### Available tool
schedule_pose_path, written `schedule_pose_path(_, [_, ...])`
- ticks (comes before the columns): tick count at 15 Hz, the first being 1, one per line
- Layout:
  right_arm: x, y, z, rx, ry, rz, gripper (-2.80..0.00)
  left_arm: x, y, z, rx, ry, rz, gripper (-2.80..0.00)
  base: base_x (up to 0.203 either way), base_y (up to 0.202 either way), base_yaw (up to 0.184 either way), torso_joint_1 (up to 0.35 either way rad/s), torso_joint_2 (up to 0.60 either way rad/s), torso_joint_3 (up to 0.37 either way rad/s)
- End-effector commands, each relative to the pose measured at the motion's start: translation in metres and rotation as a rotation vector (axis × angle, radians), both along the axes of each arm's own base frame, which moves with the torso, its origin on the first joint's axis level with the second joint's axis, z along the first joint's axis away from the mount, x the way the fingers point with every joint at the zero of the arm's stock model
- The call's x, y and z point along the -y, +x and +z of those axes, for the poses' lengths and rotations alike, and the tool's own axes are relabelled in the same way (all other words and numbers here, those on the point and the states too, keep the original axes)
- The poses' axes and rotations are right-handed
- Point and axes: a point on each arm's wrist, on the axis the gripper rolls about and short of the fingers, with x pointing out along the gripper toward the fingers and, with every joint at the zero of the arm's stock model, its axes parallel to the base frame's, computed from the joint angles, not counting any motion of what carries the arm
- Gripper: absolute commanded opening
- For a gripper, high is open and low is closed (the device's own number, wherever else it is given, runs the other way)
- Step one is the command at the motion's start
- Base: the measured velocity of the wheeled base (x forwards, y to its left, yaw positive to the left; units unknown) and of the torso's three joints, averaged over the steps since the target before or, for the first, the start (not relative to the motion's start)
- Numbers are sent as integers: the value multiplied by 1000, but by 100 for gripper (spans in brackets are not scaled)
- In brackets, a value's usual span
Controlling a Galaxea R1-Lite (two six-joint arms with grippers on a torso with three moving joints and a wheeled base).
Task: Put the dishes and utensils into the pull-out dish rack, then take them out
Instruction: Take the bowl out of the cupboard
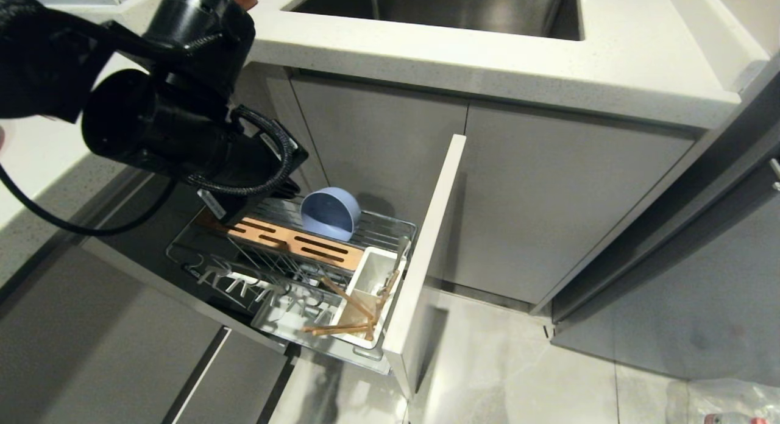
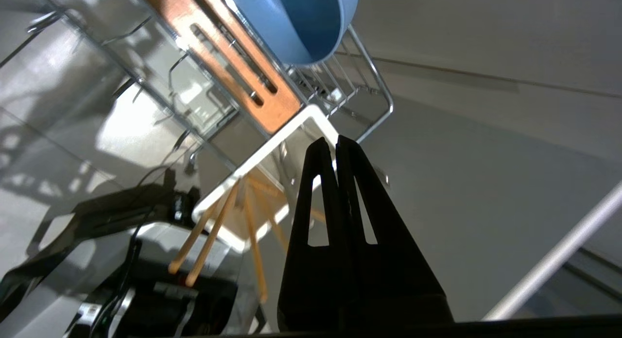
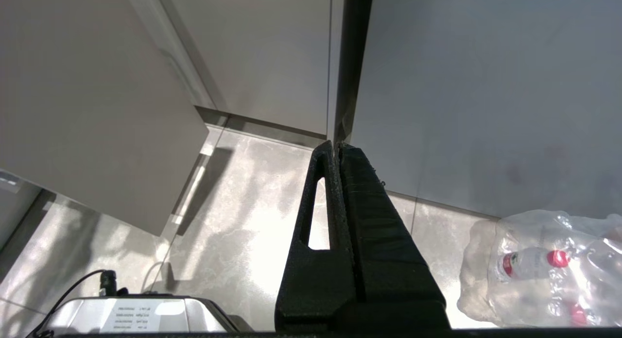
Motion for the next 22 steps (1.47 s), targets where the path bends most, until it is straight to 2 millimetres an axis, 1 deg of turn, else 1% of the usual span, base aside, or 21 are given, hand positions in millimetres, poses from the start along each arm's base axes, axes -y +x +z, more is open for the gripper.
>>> schedule_pose_path(1, [0,0,0,-2,0,0,-280,5,12,-20,-47,25,14,-280,0,0,0,0,0,0])
schedule_pose_path(2, [0,0,0,-2,0,0,-280,7,19,-29,-56,31,18,0,0,0,0,0,0,0])
schedule_pose_path(5, [0,0,0,-2,0,0,-280,9,39,-45,-52,28,44,0,0,0,0,0,0,0])
schedule_pose_path(8, [0,0,0,-2,0,0,-280,13,56,-57,-36,25,51,0,0,0,0,0,0,0])
schedule_pose_path(13, [0,0,0,-2,0,0,-280,24,91,-81,8,34,25,0,0,0,0,0,0,0])
schedule_pose_path(16, [0,0,0,-2,0,0,-280,27,108,-86,11,3,2,0,0,0,0,0,0,0])
schedule_pose_path(18, [0,0,0,-2,0,0,-280,24,118,-87,36,-18,9,0,0,0,0,0,0,0])
schedule_pose_path(22, [0,0,0,-2,0,0,-280,22,123,-83,74,-25,1,0,0,0,0,0,0,0])
